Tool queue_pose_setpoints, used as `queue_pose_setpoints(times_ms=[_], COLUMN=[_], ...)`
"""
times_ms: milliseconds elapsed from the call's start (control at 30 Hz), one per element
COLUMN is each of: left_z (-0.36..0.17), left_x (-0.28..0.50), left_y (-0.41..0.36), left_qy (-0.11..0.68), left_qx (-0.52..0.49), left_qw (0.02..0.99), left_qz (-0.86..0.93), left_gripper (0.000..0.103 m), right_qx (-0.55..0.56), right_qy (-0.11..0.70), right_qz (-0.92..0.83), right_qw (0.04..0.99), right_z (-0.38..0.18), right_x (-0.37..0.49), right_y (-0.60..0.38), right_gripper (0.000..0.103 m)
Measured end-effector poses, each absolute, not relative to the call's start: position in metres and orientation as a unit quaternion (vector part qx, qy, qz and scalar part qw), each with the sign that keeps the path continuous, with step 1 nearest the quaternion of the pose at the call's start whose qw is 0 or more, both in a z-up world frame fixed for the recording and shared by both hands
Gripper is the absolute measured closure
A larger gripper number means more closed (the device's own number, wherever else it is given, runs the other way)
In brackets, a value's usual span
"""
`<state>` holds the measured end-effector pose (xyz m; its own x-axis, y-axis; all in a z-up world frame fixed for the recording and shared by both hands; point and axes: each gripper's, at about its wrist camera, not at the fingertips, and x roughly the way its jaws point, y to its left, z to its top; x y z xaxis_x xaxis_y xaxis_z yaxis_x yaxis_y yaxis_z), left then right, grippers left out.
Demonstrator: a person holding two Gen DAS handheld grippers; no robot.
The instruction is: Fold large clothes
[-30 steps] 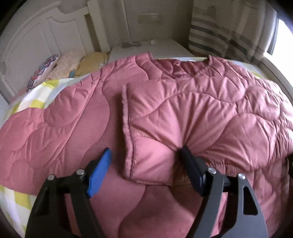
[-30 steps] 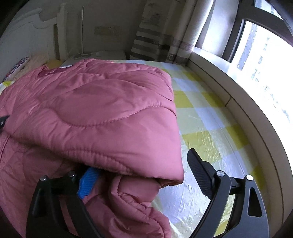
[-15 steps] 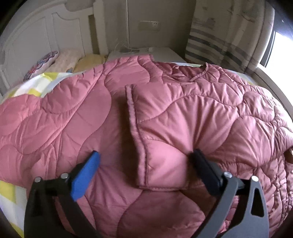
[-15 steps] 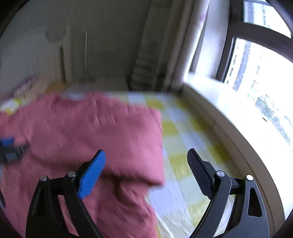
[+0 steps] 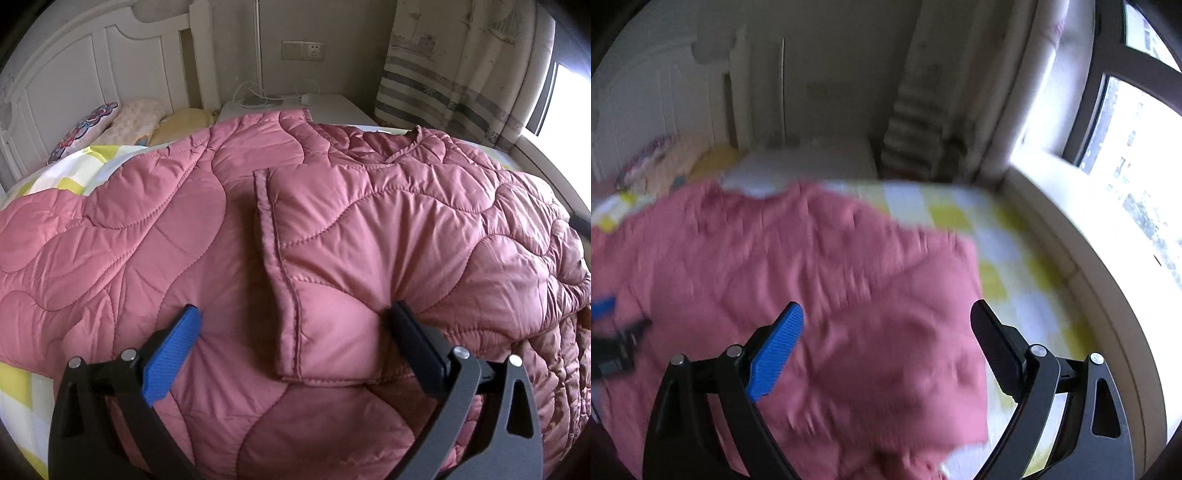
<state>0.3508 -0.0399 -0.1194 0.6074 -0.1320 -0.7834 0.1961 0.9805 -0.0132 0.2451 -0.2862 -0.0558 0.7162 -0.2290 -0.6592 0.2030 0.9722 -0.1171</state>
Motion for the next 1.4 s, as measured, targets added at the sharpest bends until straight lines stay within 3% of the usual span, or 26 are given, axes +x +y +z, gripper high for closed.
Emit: queue_pose_setpoints(times_ms=[33, 100, 133, 367, 533, 733, 867, 1033, 1167, 1267, 1400], left_z=[-0.119, -0.120, -0.120, -0.120, -0.121, -0.120, -0.120, -0.116, -0.083, -0.065, -0.081], left_x=[0.351, 0.352, 0.352, 0.353, 0.353, 0.353, 0.353, 0.349, 0.315, 0.290, 0.245], left_y=[-0.040, -0.040, -0.039, -0.039, -0.038, -0.037, -0.037, -0.029, 0.027, 0.111, 0.239], left_qy=[0.434, 0.434, 0.434, 0.436, 0.436, 0.436, 0.436, 0.428, 0.357, 0.298, 0.226], left_qx=[0.036, 0.033, 0.031, 0.027, 0.023, 0.021, 0.020, -0.002, -0.085, -0.217, -0.415], left_qw=[0.896, 0.895, 0.895, 0.895, 0.895, 0.894, 0.895, 0.897, 0.923, 0.927, 0.878], left_qz=[-0.092, -0.093, -0.094, -0.094, -0.095, -0.096, -0.096, -0.112, -0.114, -0.063, 0.079], left_gripper=[0.002, 0.002, 0.002, 0.002, 0.002, 0.002, 0.002, 0.002, 0.002, 0.002, 0.007], right_qx=[-0.014, -0.007, -0.009, 0.001, 0.025, -0.002, -0.049, -0.032, -0.034, 0.004, 0.015], right_qy=[0.374, 0.481, 0.484, 0.433, 0.475, 0.409, 0.446, 0.406, 0.366, 0.379, 0.373], right_qz=[-0.103, -0.088, -0.085, -0.125, -0.123, -0.094, -0.064, -0.088, -0.116, -0.126, -0.127], right_qw=[0.922, 0.872, 0.871, 0.893, 0.871, 0.908, 0.891, 0.909, 0.923, 0.917, 0.919], right_z=[-0.063, -0.101, -0.106, -0.074, -0.098, -0.060, -0.097, -0.102, -0.099, -0.098, -0.099], right_x=[0.258, 0.289, 0.292, 0.311, 0.332, 0.266, 0.241, 0.230, 0.214, 0.217, 0.224], right_y=[-0.287, -0.288, -0.289, -0.303, -0.312, -0.280, -0.259, -0.265, -0.274, -0.286, -0.293], right_gripper=[0.015, 0.011, 0.011, 0.008, 0.005, 0.005, 0.005, 0.005, 0.005, 0.005, 0.005])
